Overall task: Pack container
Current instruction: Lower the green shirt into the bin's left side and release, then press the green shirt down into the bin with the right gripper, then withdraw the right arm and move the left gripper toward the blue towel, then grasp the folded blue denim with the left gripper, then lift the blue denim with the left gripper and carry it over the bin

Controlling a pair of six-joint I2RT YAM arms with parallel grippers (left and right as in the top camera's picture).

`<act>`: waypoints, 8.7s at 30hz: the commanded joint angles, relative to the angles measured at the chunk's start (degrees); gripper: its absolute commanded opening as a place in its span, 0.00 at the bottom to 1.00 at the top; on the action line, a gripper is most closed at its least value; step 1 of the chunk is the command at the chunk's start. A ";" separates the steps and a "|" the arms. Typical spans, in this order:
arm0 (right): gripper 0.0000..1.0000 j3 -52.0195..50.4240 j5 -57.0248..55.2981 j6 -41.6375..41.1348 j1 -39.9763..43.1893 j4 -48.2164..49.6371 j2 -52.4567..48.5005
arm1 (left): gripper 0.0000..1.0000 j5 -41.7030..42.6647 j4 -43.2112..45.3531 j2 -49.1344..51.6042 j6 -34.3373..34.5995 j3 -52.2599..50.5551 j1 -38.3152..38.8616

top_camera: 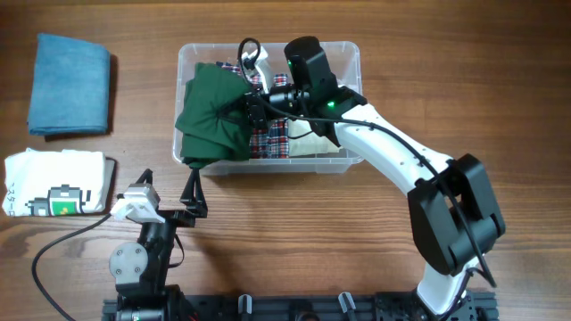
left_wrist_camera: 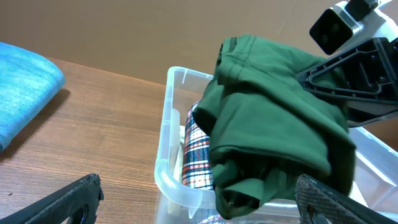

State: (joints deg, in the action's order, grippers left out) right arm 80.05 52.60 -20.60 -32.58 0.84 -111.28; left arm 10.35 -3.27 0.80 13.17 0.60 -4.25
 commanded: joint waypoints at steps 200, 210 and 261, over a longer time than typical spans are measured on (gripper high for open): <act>1.00 17.33 -42.77 3.93 40.89 -42.23 13.25 | 0.23 -65.07 0.04 136.80 -35.47 84.91 -9.75; 1.00 17.33 -42.75 3.91 40.89 -42.23 13.25 | 0.04 -72.30 2.86 135.73 -34.99 84.94 -7.91; 1.00 17.33 -42.77 3.93 40.89 -42.23 13.25 | 0.04 45.83 -28.59 81.24 16.20 84.91 16.57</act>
State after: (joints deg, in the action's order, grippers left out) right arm 97.76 10.28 -16.29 8.40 -41.54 -97.41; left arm 51.83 -33.41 80.84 30.09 84.58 9.91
